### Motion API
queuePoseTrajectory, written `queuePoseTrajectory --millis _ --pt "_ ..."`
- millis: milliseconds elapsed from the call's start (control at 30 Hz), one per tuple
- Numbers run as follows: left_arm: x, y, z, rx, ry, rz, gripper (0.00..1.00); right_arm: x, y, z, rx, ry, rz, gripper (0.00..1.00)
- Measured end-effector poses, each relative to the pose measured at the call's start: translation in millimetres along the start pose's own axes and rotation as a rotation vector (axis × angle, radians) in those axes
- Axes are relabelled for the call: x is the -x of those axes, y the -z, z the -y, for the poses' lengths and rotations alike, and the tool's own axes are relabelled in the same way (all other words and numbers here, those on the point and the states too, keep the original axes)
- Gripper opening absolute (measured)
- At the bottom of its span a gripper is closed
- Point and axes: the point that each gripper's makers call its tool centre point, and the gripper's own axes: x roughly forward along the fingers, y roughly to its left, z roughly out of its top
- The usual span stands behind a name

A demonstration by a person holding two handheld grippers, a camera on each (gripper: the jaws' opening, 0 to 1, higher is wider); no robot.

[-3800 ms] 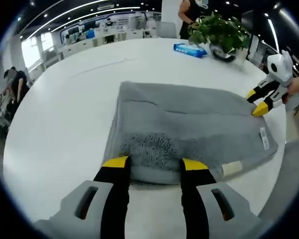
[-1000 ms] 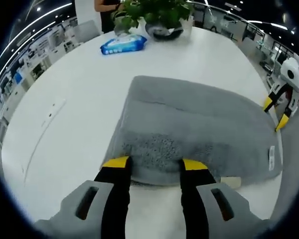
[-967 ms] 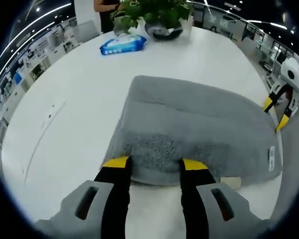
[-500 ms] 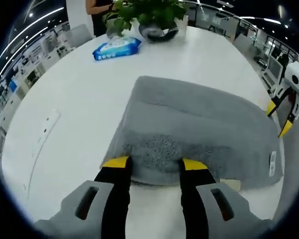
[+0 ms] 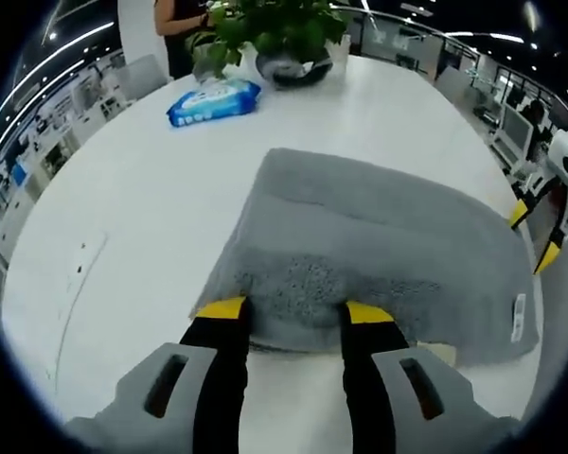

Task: Open the folded towel by lifting each exposed corner and separating the folded layers until the towel lies flat within the target outline without major curled edges

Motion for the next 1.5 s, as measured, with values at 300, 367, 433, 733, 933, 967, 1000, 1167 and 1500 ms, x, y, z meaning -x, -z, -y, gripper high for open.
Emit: queuePoseTrajectory --millis 300,367,433,733,933,967,1000,1167,1500 --pt "18.0 -5.7 15.1 0.094 -0.045 0.075 0.26 16.9 -24.7 -9.1 0.04 0.033 0.124 0.47" --pt "25.2 -10.8 23.0 0.169 -0.027 0.135 0.25 20.7 -32.3 -15.2 0.066 0.03 0.149 0.46" --pt "34.9 -13.5 26.1 0.223 -0.038 0.18 0.25 22.3 -41.5 -24.7 0.089 0.009 0.172 0.46" --pt "83.4 -12.2 60.9 0.248 -0.122 0.29 0.25 9.3 -59.9 -75.4 0.299 -0.081 0.18 0.46" --pt "110.8 0.3 79.6 0.262 -0.214 0.32 0.25 -0.2 -61.7 -87.2 0.35 -0.087 0.174 0.44" --pt "114.7 1.4 82.7 0.281 -0.225 0.331 0.25 -2.3 -61.4 -87.5 0.361 -0.083 0.171 0.43" --pt "118.3 1.7 85.1 0.307 -0.241 0.351 0.25 -6.0 -59.8 -87.0 0.376 -0.072 0.162 0.43" --pt "133.7 14.3 111.4 0.345 -0.288 0.411 0.25 -19.4 -55.4 -91.4 0.391 -0.068 0.143 0.4" --pt "165.5 65.3 133.1 0.535 -0.47 0.492 0.24 -42.6 -50.3 -98.4 0.441 -0.069 0.095 0.35"
